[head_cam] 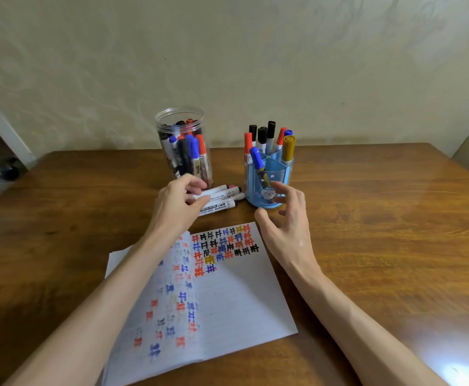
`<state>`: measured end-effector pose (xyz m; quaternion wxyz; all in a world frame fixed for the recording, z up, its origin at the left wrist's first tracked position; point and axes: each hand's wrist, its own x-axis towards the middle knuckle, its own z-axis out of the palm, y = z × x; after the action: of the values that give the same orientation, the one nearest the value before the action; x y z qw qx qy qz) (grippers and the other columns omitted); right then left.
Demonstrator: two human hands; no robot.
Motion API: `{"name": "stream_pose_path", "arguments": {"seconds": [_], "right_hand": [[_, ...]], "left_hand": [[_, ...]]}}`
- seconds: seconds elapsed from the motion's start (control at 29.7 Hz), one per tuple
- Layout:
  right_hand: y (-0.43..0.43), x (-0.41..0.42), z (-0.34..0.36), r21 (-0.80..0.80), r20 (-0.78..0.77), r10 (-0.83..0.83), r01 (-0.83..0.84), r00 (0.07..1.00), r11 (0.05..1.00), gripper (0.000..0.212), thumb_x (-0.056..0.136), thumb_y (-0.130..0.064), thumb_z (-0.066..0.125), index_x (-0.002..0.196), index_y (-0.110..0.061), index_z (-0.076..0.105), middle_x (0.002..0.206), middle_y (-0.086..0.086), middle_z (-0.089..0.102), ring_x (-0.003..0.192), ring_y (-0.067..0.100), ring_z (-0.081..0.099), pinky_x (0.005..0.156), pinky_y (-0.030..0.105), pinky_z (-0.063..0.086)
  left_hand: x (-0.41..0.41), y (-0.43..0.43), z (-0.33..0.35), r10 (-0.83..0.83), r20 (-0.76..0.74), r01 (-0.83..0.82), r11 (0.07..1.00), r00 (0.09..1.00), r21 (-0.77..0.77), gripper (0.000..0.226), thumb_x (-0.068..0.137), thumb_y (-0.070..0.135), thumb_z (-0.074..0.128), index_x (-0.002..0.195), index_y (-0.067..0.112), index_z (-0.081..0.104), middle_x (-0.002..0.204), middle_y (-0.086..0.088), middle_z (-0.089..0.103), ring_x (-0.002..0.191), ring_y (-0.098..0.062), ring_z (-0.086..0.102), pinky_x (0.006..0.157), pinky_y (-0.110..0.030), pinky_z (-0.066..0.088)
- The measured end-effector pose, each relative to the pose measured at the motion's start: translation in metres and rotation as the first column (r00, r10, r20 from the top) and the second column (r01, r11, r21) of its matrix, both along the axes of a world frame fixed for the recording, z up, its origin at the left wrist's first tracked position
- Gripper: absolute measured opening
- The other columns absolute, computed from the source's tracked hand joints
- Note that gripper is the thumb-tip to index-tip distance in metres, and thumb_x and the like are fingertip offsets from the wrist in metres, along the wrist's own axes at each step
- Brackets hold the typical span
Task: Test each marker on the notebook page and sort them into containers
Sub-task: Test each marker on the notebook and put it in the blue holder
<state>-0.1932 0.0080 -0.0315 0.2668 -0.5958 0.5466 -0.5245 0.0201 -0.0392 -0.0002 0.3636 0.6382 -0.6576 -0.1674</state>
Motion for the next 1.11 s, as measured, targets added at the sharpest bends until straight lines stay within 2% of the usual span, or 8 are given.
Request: {"name": "stream_pose_path", "arguments": {"seconds": [0.24, 0.5, 0.67, 0.74, 0.84, 0.91, 0.98, 1.11], "right_hand": [[-0.001, 0.004, -0.008, 0.0, -0.03, 0.06, -0.06, 0.998, 0.998, 0.06, 0.083, -0.05, 0.058, 0.14, -0.031, 0.052, 0.139, -0.009, 0.045, 0.132, 0.008, 0.052, 0.106, 0.035, 0.051], [-0.003, 0.004, -0.012, -0.005, -0.096, 0.091, -0.092, 0.991, 0.996, 0.037, 0.095, -0.024, 0.068, 0.131, -0.025, 0.062, 0.131, -0.005, 0.049, 0.125, 0.005, 0.053, 0.084, 0.002, 0.046], [-0.003, 0.006, -0.012, -0.04, -0.135, 0.063, -0.069, 0.989, 0.997, 0.016, 0.093, -0.03, 0.07, 0.109, -0.029, 0.071, 0.105, -0.003, 0.061, 0.089, 0.003, 0.056, 0.071, 0.012, 0.045], [-0.002, 0.007, -0.01, -0.013, -0.124, 0.113, -0.115, 0.986, 0.993, 0.013, 0.095, -0.035, 0.072, 0.102, -0.025, 0.075, 0.09, 0.001, 0.066, 0.075, 0.01, 0.058, 0.061, 0.022, 0.048], [0.006, 0.013, -0.001, 0.052, -0.011, 0.256, -0.255, 0.967, 0.965, 0.021, 0.095, -0.04, 0.074, 0.106, -0.023, 0.078, 0.085, -0.005, 0.077, 0.073, 0.012, 0.069, 0.063, 0.032, 0.057], [0.011, 0.018, 0.004, 0.062, 0.112, 0.339, -0.347, 0.934, 0.936, 0.023, 0.093, -0.035, 0.075, 0.111, -0.019, 0.077, 0.093, -0.009, 0.08, 0.079, 0.009, 0.074, 0.065, 0.027, 0.06], [0.014, 0.02, 0.005, 0.066, 0.203, 0.355, -0.374, 0.913, 0.925, 0.018, 0.096, -0.03, 0.073, 0.1, -0.013, 0.077, 0.082, -0.004, 0.078, 0.07, 0.005, 0.07, 0.061, 0.018, 0.053], [0.016, 0.021, 0.004, 0.083, 0.245, 0.329, -0.358, 0.912, 0.93, 0.028, 0.099, -0.03, 0.07, 0.093, -0.004, 0.076, 0.076, 0.009, 0.076, 0.063, 0.011, 0.065, 0.057, 0.019, 0.05]], "left_hand": [[0.03, 0.022, -0.039, 0.165, 0.197, -0.16, 0.986, 0.967, -0.038, 0.025, 0.086, 0.03, 0.081, 0.108, 0.025, 0.071, 0.099, 0.007, 0.061, 0.083, -0.008, 0.056, 0.067, -0.023, 0.045], [0.037, 0.024, -0.049, 0.204, 0.205, -0.196, 0.979, 0.957, -0.06, 0.02, 0.088, 0.033, 0.079, 0.105, 0.028, 0.071, 0.104, 0.008, 0.061, 0.099, -0.012, 0.058, 0.072, -0.023, 0.041], [0.035, 0.032, -0.037, 0.194, 0.037, -0.188, 0.974, 0.98, -0.127, 0.014, 0.096, 0.028, 0.07, 0.108, 0.022, 0.072, 0.108, 0.01, 0.068, 0.098, -0.003, 0.057, 0.07, -0.011, 0.038], [0.031, 0.038, -0.027, 0.15, -0.109, -0.163, 0.979, 0.983, -0.125, 0.011, 0.098, 0.028, 0.067, 0.108, 0.024, 0.071, 0.102, 0.013, 0.071, 0.087, 0.0, 0.063, 0.069, -0.009, 0.045], [0.021, 0.052, -0.012, -0.013, -0.237, -0.007, 0.996, 0.971, -0.086, 0.009, 0.099, 0.028, 0.065, 0.105, 0.027, 0.07, 0.088, 0.015, 0.072, 0.077, -0.004, 0.068, 0.063, -0.009, 0.051], [0.013, 0.059, -0.009, -0.156, -0.228, 0.147, 0.988, 0.961, -0.053, 0.01, 0.098, 0.027, 0.066, 0.106, 0.025, 0.072, 0.089, 0.014, 0.074, 0.075, -0.006, 0.071, 0.065, -0.014, 0.055], [0.008, 0.064, -0.01, -0.265, -0.202, 0.27, 0.963, 0.943, -0.003, 0.014, 0.094, 0.029, 0.07, 0.107, 0.026, 0.072, 0.092, 0.014, 0.075, 0.077, -0.007, 0.072, 0.069, -0.018, 0.058], [0.006, 0.07, -0.018, -0.342, -0.058, 0.342, 0.94, 0.938, -0.002, 0.024, 0.09, 0.037, 0.07, 0.113, 0.031, 0.074, 0.1, 0.022, 0.073, 0.095, 0.003, 0.069, 0.081, -0.019, 0.058]]}}
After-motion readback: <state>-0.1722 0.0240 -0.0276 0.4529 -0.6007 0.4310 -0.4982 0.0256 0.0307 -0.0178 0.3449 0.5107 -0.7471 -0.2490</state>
